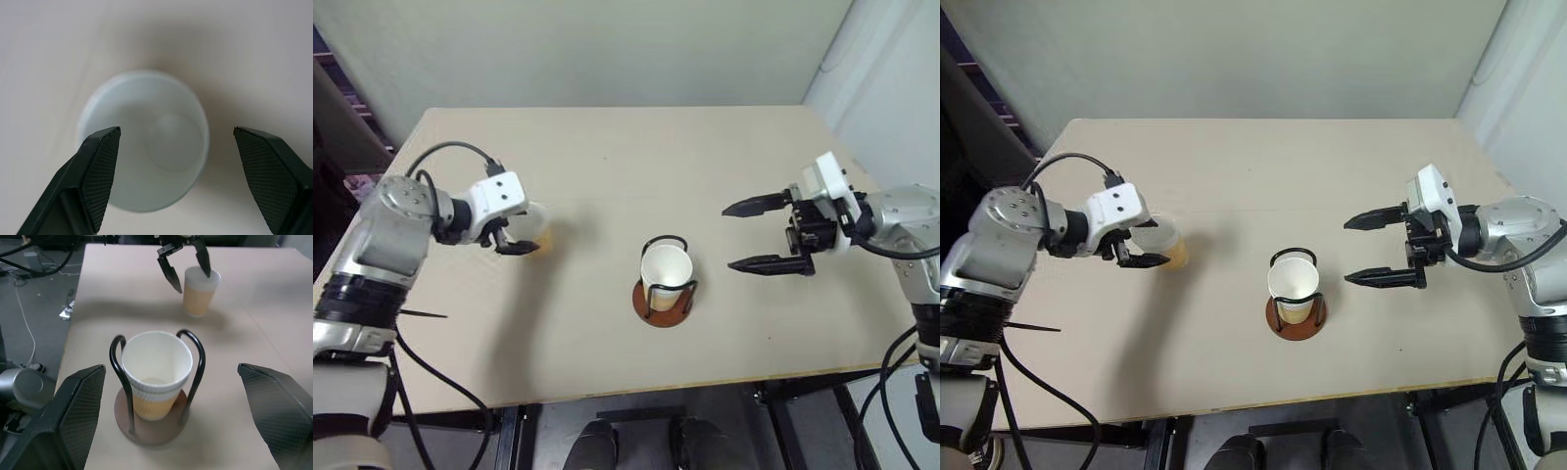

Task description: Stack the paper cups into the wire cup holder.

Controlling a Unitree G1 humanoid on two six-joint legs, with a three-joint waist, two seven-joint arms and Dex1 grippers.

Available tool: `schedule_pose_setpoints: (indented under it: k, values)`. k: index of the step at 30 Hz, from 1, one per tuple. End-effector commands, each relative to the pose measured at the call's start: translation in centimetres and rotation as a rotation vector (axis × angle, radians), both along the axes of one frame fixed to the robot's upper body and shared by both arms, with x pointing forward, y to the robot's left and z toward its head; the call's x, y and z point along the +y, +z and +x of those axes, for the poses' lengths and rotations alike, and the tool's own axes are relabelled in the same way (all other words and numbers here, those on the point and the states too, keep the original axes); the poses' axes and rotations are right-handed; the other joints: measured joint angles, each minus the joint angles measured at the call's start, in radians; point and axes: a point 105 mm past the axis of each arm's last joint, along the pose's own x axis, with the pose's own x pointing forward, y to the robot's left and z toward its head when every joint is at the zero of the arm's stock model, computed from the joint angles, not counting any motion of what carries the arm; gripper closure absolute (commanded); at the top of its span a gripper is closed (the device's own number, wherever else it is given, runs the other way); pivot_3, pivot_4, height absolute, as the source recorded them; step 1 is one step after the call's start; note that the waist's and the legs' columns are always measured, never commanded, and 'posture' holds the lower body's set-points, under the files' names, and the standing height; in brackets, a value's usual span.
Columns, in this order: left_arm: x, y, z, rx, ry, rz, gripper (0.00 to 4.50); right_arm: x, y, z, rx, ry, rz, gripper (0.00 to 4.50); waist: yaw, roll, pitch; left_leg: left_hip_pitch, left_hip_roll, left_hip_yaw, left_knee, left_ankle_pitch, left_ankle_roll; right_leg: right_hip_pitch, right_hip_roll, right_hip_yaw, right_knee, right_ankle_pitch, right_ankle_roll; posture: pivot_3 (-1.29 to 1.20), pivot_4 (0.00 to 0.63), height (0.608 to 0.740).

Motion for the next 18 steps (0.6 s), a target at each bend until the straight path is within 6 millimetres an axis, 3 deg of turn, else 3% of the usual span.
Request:
schedule_pose_setpoints:
  k: [1,4,10,13,16,18]
  values:
    - [0.5,1.3,1.1,-0.071,0.021,0.039,0.54,-0.4,1.3,-0.6,-0.057,-0.015,0.007,0.00,0.000,0.000,0.000,0.000,0.000,0.000,0.000,0.000,0.000,0.000,0.000,0.000,0.000,0.000,0.000,0.00,0.150,0.740]
    - [0.1,1.4,1.6,-0.081,0.013,0.013,1.10,-0.5,1.4,-0.7,-0.060,-0.028,0.004,0.00,-0.001,0.000,0.000,-0.001,0.000,0.000,0.001,0.000,0.000,0.000,0.000,0.000,-0.001,0.000,0.000,0.00,0.150,0.740]
    - [-1.2,2.8,1.6,-0.106,-0.047,-0.075,3.27,-0.7,1.3,-0.9,-0.058,-0.041,0.004,0.00,-0.001,0.000,0.000,-0.001,0.000,0.000,0.001,0.000,0.000,0.000,0.000,0.000,-0.001,0.000,0.001,0.00,0.150,0.740]
    - [-1.4,2.2,0.4,-0.042,-0.082,-0.123,4.40,-0.8,1.3,-0.7,-0.061,-0.053,0.006,0.00,-0.002,0.000,0.000,-0.001,0.000,0.000,0.001,0.000,0.000,0.000,0.000,0.000,-0.001,0.000,0.001,0.00,0.150,0.740]
    - [-1.7,2.6,-0.2,-0.048,-0.113,-0.132,4.46,-0.8,1.2,-0.7,-0.061,-0.057,0.005,0.00,-0.004,0.000,0.000,-0.001,0.000,0.000,0.001,0.000,0.000,0.000,0.000,0.000,-0.001,0.000,0.001,0.00,0.150,0.740]
    - [-3.0,4.6,-0.8,-0.078,-0.177,-0.189,4.46,-0.9,1.2,-0.7,-0.064,-0.061,0.006,0.00,-0.004,0.000,0.000,-0.001,0.000,0.000,0.001,0.000,0.000,0.000,0.000,0.000,-0.001,0.000,0.001,0.00,0.150,0.740]
